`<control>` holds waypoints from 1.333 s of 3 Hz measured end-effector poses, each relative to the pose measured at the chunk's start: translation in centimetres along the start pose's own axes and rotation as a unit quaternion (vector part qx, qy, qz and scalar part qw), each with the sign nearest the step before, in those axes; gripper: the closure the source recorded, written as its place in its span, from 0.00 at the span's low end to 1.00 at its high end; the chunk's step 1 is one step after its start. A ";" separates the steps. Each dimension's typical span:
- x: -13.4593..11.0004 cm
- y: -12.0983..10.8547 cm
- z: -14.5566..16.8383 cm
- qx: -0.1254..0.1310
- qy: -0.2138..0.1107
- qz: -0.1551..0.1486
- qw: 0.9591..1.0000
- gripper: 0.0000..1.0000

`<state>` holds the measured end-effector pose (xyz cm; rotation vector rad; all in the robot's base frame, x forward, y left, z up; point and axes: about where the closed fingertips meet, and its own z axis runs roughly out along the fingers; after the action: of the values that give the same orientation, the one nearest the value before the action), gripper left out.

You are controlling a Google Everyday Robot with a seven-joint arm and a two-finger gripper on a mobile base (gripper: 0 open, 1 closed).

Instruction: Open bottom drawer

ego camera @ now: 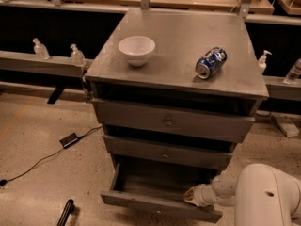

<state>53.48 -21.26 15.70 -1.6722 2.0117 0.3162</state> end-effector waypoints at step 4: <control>-0.8 -7.8 1.2 0.025 -0.020 0.002 0.999 1.00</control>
Offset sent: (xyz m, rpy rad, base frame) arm 0.1114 -0.0123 0.0111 0.0626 -0.1581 -0.0397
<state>61.37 -21.65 16.14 -1.6191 1.9793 0.2963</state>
